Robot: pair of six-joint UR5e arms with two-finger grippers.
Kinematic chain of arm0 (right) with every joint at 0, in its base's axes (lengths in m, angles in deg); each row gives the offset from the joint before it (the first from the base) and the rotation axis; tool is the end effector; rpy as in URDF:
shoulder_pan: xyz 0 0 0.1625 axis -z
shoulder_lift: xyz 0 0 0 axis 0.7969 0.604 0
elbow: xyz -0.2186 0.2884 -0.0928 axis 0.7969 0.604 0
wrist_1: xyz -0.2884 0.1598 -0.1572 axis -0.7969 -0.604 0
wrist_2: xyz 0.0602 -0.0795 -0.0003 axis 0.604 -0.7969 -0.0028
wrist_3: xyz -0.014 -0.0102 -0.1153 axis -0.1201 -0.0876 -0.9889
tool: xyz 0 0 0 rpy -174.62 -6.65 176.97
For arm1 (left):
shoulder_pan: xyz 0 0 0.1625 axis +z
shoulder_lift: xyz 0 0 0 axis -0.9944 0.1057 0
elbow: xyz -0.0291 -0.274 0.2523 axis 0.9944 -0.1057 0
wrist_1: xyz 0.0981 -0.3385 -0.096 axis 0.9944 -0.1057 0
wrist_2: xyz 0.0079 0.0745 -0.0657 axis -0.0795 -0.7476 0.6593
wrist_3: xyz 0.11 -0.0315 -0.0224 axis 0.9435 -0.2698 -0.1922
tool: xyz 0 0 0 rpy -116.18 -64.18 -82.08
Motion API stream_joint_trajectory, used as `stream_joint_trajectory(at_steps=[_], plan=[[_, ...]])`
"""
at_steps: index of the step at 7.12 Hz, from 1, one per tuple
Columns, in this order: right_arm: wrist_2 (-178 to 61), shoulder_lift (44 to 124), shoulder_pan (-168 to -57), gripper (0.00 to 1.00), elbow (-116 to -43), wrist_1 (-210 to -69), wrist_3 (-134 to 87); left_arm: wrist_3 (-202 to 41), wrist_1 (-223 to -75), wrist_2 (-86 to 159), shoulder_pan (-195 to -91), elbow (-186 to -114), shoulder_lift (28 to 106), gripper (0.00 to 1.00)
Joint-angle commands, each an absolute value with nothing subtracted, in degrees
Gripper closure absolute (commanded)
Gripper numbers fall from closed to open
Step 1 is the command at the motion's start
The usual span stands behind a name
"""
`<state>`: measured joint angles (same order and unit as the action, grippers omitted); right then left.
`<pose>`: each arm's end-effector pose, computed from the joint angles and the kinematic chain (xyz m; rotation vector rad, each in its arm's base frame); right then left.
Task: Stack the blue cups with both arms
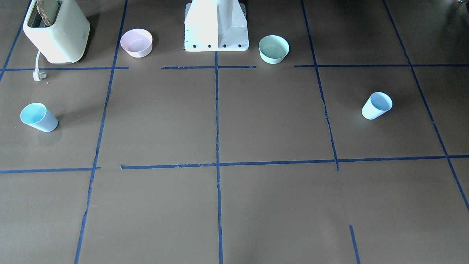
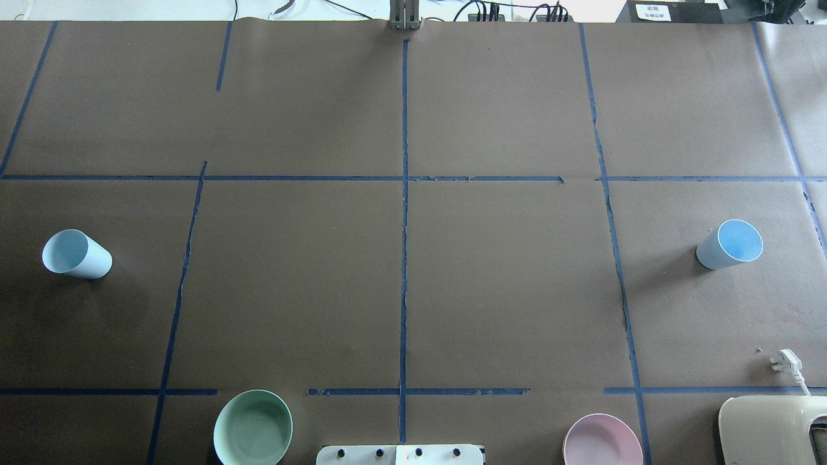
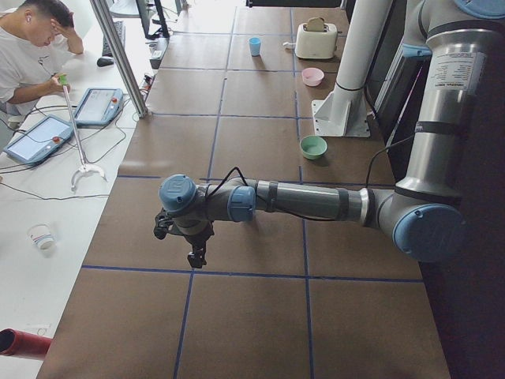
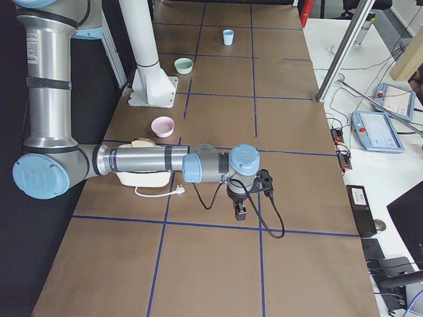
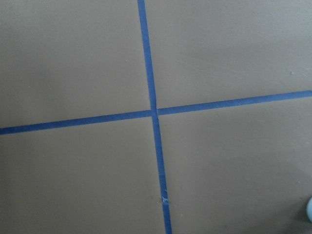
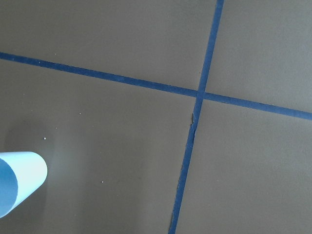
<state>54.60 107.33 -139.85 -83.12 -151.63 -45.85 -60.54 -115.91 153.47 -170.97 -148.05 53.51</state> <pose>0.0272 -0.4274 0.5897 0.0869 -0.8025 -0.1757 -0.0212 -0.4773 0.5827 -0.0047 0.8500 0.1232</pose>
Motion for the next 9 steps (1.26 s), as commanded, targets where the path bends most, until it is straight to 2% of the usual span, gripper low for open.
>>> stream_joint_trajectory(at_steps=[1,9], plan=[[54.86,107.19,-139.85,0.00,-82.81,-151.68,-45.69,-60.23,-115.15,154.55,-171.12,-149.05,52.54,0.00],[54.42,107.19,-139.85,0.00,-79.03,-150.71,-46.30,-60.41,-116.20,154.29,-170.68,-148.79,52.62,0.00]])
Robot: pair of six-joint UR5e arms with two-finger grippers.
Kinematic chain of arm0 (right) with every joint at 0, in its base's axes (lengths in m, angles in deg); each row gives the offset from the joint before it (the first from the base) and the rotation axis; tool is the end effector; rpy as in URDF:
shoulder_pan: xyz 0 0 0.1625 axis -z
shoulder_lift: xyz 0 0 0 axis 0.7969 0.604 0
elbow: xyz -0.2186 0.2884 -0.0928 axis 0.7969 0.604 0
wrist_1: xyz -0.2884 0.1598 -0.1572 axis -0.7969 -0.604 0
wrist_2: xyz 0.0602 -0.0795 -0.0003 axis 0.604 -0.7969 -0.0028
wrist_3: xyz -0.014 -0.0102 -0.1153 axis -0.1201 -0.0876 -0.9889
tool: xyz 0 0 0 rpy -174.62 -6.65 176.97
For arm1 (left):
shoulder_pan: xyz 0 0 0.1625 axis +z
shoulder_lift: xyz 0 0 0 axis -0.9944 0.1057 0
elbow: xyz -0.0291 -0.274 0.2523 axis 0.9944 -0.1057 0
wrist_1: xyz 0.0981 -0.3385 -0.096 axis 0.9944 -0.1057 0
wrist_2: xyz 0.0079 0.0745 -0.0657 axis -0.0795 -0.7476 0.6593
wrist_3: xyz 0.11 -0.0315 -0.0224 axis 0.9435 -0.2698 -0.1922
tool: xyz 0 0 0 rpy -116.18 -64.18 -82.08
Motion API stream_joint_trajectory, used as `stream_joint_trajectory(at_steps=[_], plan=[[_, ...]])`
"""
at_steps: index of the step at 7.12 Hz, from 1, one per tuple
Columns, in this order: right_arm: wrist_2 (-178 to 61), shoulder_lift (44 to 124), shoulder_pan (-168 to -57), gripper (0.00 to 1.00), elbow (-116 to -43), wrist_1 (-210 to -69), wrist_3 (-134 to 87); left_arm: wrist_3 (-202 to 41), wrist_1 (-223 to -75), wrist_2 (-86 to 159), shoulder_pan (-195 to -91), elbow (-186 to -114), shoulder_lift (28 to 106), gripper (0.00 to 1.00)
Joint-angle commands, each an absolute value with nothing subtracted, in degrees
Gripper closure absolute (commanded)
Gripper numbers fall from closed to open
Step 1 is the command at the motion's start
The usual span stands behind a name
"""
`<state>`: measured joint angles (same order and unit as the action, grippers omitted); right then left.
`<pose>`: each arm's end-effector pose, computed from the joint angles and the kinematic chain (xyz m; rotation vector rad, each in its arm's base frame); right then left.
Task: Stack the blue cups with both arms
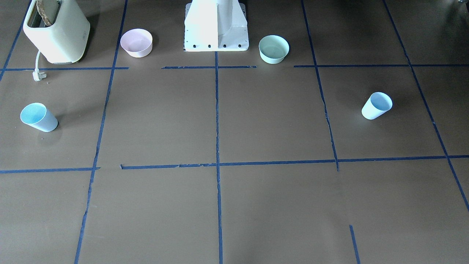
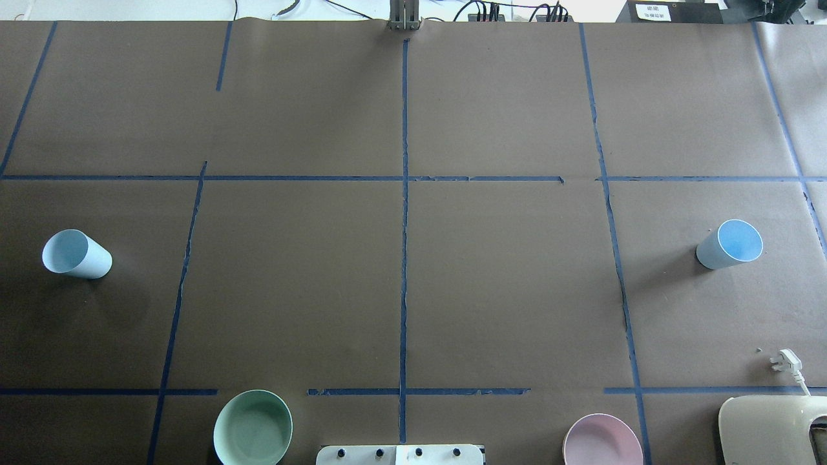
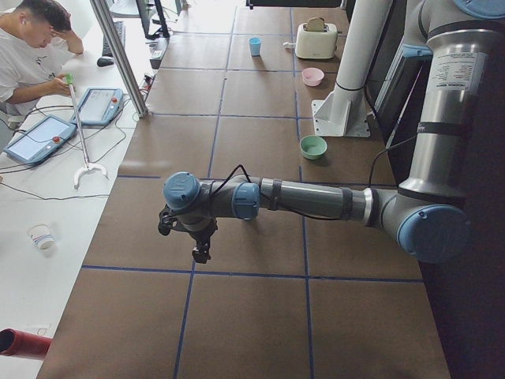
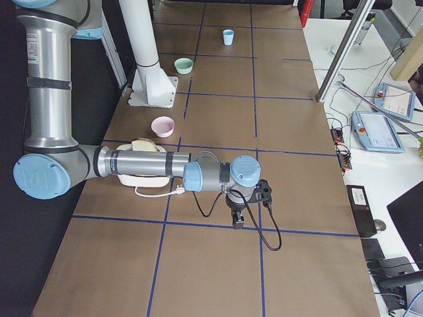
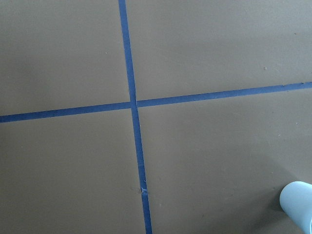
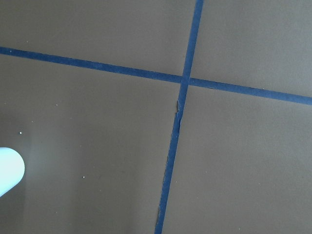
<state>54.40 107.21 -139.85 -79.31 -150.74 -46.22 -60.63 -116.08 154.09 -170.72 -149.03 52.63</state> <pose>0.0276 -0.4250 0.6169 0.0431 -0.8003 -0.1623 -0.0186 -0.4719 0.5813 -0.0026 0.8608 0.1275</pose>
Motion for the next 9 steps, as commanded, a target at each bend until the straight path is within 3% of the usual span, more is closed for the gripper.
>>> stream_joint_trajectory(at_steps=[1,4,9], plan=[[54.42,107.28,-139.85,0.00,-78.86,-150.71,-46.30,-60.32,-117.59,154.29,-170.77,-149.14,52.44,0.00],[54.42,107.46,-139.85,0.00,-79.47,-149.15,-46.04,-60.75,-127.15,154.20,-170.68,-149.31,49.64,0.00],[54.42,108.07,-139.85,0.00,-78.59,-147.46,-45.86,-60.67,-127.98,154.29,-169.46,-149.23,49.10,0.00]])
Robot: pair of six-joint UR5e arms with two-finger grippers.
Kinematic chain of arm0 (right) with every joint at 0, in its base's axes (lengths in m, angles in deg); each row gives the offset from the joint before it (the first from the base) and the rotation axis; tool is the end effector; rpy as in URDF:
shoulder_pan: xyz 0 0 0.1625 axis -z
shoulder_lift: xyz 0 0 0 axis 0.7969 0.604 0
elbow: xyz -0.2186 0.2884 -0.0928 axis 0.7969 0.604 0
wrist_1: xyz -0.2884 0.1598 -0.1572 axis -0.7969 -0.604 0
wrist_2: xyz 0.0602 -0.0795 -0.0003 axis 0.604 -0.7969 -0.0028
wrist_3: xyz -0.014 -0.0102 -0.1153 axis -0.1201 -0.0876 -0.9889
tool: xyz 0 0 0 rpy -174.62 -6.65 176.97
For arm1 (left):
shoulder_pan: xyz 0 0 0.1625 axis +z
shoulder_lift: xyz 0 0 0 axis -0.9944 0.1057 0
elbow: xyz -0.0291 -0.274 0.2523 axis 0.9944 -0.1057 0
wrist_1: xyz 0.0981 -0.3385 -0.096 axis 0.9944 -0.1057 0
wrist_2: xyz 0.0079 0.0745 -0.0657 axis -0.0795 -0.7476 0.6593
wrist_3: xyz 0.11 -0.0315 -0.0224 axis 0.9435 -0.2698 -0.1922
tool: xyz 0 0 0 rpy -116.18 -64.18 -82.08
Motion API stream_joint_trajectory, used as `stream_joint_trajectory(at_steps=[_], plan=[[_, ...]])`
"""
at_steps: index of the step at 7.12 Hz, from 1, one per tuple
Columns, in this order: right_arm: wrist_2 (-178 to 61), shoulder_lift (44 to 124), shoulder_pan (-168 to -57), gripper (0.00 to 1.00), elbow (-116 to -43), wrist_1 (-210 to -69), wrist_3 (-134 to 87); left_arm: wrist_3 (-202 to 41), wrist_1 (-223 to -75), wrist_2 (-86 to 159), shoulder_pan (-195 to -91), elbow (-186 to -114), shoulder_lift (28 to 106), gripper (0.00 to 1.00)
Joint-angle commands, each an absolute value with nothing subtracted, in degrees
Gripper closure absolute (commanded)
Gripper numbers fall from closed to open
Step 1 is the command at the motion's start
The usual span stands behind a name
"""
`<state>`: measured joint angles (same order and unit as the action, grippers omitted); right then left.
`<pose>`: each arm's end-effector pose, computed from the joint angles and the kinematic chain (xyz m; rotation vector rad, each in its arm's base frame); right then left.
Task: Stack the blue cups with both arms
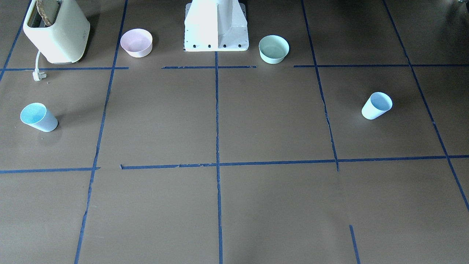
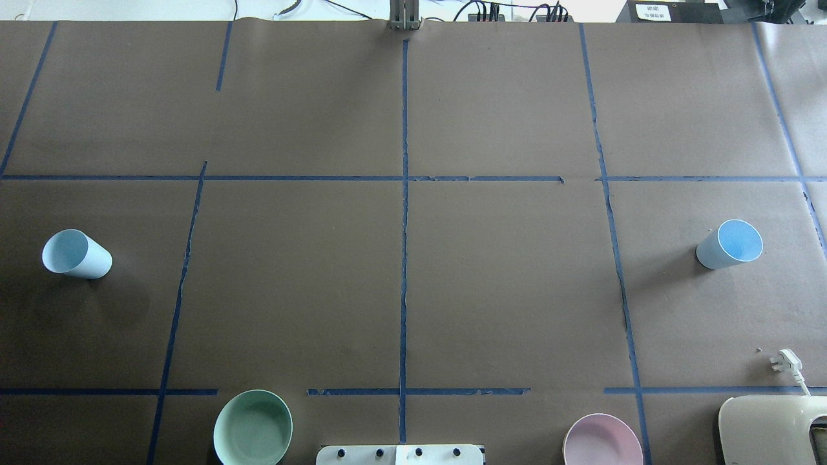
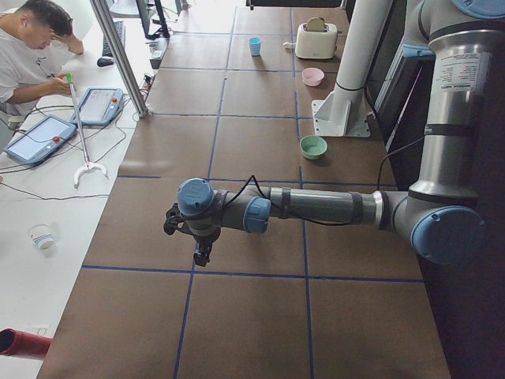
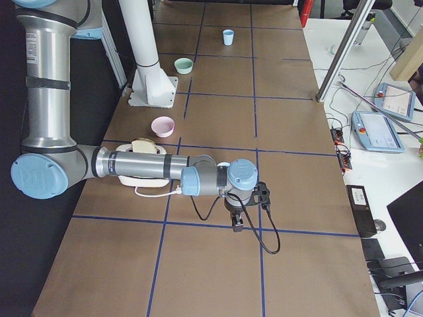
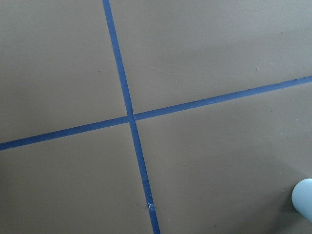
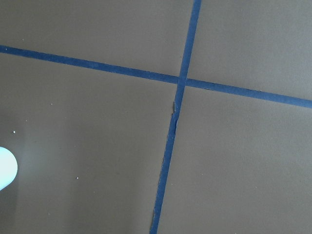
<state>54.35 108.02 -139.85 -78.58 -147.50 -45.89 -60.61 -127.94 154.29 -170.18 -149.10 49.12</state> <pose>0.0278 -0.4219 0.6228 0.0689 -0.7987 -0.1687 -0.0146 -0.4608 0.5874 0.1314 0.8623 0.1999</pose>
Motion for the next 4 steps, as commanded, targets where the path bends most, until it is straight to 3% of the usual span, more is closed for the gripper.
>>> stream_joint_trajectory(at_steps=[1,3,4], plan=[[54.42,108.07,-139.85,0.00,-78.59,-147.46,-45.86,-60.67,-127.98,154.29,-169.27,-149.31,49.10,0.00],[54.51,108.07,-139.85,0.00,-78.59,-147.46,-45.86,-64.15,-128.07,154.29,-168.75,-149.93,49.02,0.00],[54.51,107.99,-139.85,0.00,-78.59,-147.46,-45.86,-74.54,-130.16,154.03,-163.70,-153.15,48.67,0.00]])
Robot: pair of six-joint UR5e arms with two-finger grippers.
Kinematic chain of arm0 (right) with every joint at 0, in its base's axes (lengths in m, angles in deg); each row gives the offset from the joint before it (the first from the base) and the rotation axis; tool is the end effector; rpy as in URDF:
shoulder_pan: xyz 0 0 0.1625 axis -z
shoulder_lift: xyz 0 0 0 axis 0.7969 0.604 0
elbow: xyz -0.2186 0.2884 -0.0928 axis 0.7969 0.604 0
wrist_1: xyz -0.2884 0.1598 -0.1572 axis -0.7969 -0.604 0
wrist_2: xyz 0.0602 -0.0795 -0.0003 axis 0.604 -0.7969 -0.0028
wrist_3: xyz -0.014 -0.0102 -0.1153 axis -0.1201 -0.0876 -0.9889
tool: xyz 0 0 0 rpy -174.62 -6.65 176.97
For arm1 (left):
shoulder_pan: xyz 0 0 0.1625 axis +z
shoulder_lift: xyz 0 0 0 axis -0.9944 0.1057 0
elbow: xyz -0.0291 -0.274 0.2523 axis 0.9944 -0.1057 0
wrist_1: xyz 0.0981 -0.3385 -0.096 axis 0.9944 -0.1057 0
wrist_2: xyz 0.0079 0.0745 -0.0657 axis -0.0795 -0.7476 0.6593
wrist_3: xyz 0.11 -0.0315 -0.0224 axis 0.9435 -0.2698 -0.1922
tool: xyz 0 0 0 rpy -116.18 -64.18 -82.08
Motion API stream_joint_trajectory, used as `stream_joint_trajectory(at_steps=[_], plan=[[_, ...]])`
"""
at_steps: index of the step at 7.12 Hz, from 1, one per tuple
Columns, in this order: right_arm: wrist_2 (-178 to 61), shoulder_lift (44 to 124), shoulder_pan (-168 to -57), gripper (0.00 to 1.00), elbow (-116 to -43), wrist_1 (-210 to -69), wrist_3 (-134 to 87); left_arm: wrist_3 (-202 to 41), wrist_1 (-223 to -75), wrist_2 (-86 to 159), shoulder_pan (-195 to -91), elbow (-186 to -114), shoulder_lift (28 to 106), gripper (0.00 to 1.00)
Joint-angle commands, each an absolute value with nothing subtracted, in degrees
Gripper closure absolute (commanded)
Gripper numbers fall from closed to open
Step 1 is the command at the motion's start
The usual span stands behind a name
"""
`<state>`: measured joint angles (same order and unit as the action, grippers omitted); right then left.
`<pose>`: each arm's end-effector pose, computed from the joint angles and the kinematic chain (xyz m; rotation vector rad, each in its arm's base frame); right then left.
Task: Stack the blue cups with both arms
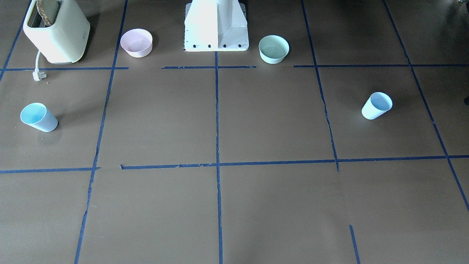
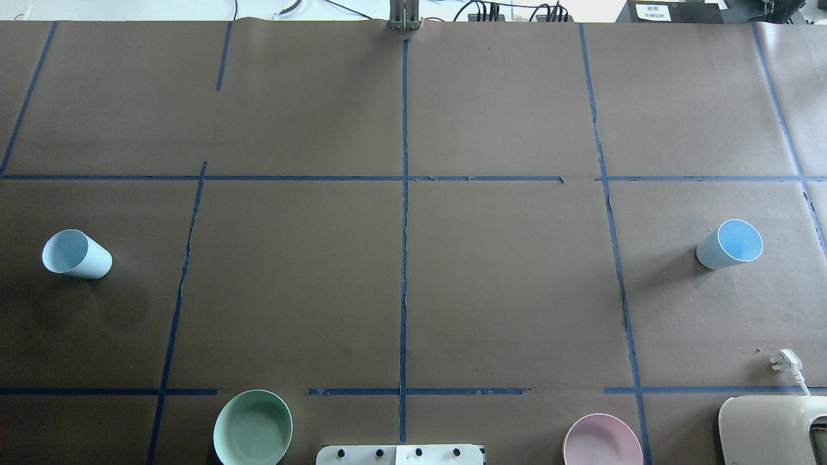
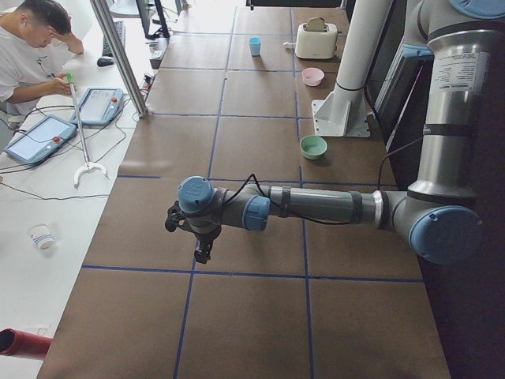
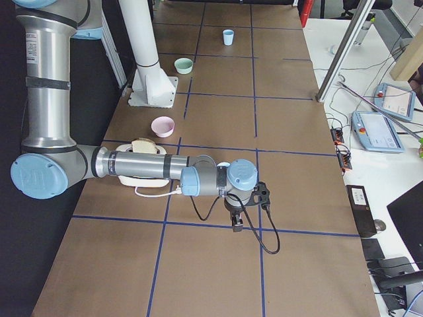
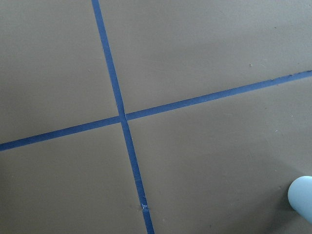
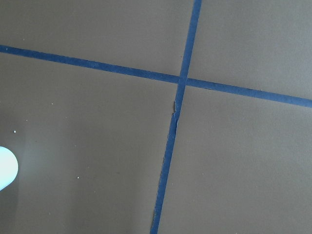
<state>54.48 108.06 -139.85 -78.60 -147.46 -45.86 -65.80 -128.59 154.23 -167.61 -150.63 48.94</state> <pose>0.0276 -0.4217 0.6227 0.0691 -0.8010 -0.1683 0.0061 -0.4616 0.5757 0.1056 0.8688 0.1720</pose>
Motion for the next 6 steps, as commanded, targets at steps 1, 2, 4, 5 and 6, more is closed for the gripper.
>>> stream_joint_trajectory(at_steps=[1,2,4,5,6], plan=[[54.77,107.98,-139.76,0.00,-78.59,-147.46,-45.95,-84.82,-137.75,153.77,-159.12,-155.36,46.05,0.00],[54.69,107.90,-139.68,0.00,-78.59,-147.46,-45.95,-93.71,-146.96,153.50,-154.99,-155.29,43.24,0.00],[54.51,107.81,-138.80,0.00,-78.51,-147.46,-46.12,-101.08,-150.74,149.65,-147.07,-155.47,43.04,0.00],[54.51,107.81,-138.54,0.00,-78.51,-147.38,-46.13,-101.10,-151.09,149.63,-145.73,-155.47,42.86,0.00],[54.51,107.81,-138.36,0.00,-78.42,-147.37,-46.13,-101.19,-151.36,149.72,-145.11,-155.47,42.34,0.00]])
